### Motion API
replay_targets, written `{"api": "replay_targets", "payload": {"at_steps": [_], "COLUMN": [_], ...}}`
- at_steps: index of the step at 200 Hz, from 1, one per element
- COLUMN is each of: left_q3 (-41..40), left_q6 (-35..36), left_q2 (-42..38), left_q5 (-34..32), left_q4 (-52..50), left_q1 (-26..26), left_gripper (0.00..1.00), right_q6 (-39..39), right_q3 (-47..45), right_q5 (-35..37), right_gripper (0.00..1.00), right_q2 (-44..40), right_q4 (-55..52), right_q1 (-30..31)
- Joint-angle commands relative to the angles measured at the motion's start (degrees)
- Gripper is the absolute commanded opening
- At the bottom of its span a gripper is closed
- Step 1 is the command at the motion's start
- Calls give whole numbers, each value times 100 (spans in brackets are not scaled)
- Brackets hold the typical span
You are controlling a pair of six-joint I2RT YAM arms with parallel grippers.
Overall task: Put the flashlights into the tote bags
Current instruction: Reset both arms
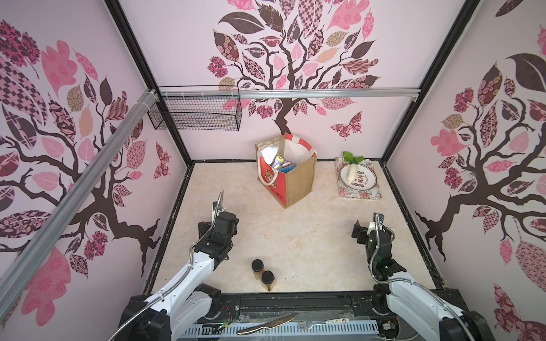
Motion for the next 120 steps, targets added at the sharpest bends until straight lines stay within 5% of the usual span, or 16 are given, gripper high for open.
{"api": "replay_targets", "payload": {"at_steps": [1,65,120], "left_q3": [-217,-244,-39], "left_q6": [157,62,705], "left_q2": [261,1442,2129], "left_q5": [161,518,857], "left_q4": [1210,2756,3688], "left_q1": [276,827,894], "left_gripper": [98,98,98], "right_q6": [-101,-189,-173], "right_q3": [210,547,726], "right_q5": [-346,-637,-1068], "right_gripper": [99,100,100], "right_q2": [622,1971,2594], "right_q4": [1219,2499,3145], "right_q1": [-32,-327,-567]}}
